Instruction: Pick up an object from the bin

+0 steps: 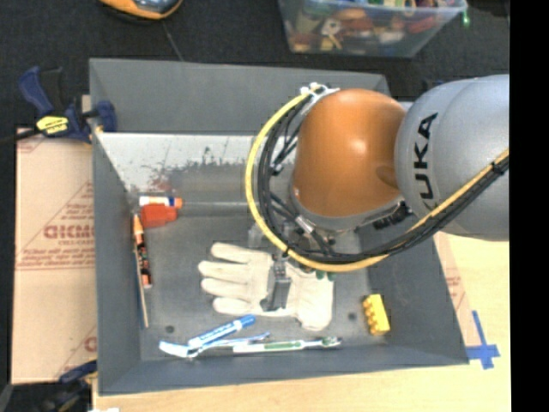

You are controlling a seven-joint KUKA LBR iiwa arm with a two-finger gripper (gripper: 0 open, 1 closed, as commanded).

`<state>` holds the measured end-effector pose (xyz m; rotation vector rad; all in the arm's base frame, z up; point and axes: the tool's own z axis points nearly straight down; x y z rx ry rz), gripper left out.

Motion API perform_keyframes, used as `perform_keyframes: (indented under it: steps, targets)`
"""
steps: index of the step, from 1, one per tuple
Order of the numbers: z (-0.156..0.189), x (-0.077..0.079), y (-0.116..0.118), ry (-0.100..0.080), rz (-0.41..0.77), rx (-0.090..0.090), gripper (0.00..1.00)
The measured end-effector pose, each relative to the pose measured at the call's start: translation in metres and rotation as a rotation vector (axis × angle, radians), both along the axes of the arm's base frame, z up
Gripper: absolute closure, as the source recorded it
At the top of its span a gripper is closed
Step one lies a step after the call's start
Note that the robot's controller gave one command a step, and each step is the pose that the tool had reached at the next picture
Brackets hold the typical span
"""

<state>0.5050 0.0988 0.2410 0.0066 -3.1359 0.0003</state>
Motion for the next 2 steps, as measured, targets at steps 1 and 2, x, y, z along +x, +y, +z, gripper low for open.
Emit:
perform_keyframes:
  steps: [1,2]
  targets:
    - [0.004,0.001,-0.001,-0.007,-0.005,0.001,0.00]
    - [-0.128,0.042,-0.034,-0.013,-0.062,0.002,0.00]
